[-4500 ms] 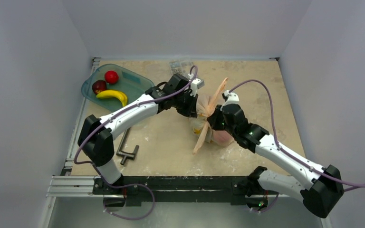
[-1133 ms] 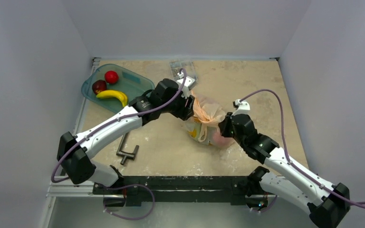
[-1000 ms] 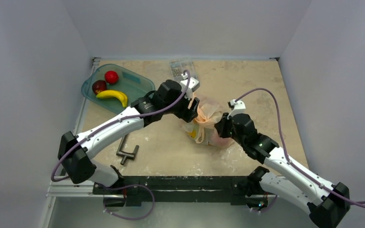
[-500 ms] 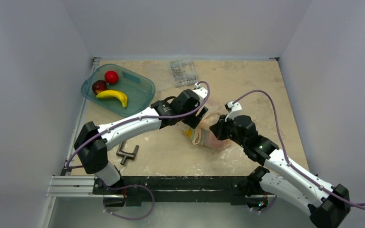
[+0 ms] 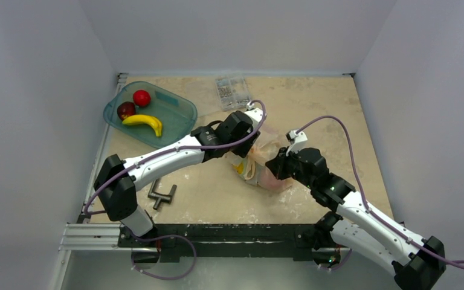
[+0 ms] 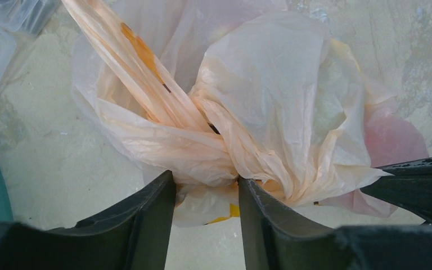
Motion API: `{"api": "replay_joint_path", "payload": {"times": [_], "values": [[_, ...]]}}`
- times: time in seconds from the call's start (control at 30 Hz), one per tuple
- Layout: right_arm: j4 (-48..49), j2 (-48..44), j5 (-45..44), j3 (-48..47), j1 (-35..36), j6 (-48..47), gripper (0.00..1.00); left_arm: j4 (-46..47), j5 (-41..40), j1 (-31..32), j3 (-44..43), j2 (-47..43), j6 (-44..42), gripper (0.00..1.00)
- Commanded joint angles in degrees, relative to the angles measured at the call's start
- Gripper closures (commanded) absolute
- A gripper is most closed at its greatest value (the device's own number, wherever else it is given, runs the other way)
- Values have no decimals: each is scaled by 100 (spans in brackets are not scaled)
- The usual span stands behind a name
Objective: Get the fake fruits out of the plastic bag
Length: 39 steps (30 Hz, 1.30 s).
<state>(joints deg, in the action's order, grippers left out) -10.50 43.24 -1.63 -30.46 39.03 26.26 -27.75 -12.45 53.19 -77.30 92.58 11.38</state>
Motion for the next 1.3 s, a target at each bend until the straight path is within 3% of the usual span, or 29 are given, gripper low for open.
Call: {"api": "replay_joint_path", "payload": {"times": [0.0,0.17,0.37,0.6,0.67,0.77,1.03,1.17,1.27], "values": [[285,-17,287,58,8,74,100,210,372,-116,-89,-23,-49,63],[-109,-94,-301,77,6,390,100,101,445,-273,-85,-285,-98,88],[-905,-159,-1830,103,0,1739,100,202,298,-401,117,-820,-90,100],[-2026,-399,-3194,-97,-3,3022,100,387,-15,-537,392,-1106,110,100],[-1897,-436,-3115,-132,-5,2681,100,377,63,-533,383,-1091,108,100],[-1134,-353,-2311,-275,2,1260,100,369,505,-533,321,-1007,132,100],[-541,-328,-139,-843,14,-413,41,305,1163,-538,216,-909,304,100],[-249,-427,147,-834,85,-791,29,241,1218,-538,153,-867,304,100],[19,-261,96,-890,232,-1067,25,224,1326,-538,136,-838,317,100]]}}
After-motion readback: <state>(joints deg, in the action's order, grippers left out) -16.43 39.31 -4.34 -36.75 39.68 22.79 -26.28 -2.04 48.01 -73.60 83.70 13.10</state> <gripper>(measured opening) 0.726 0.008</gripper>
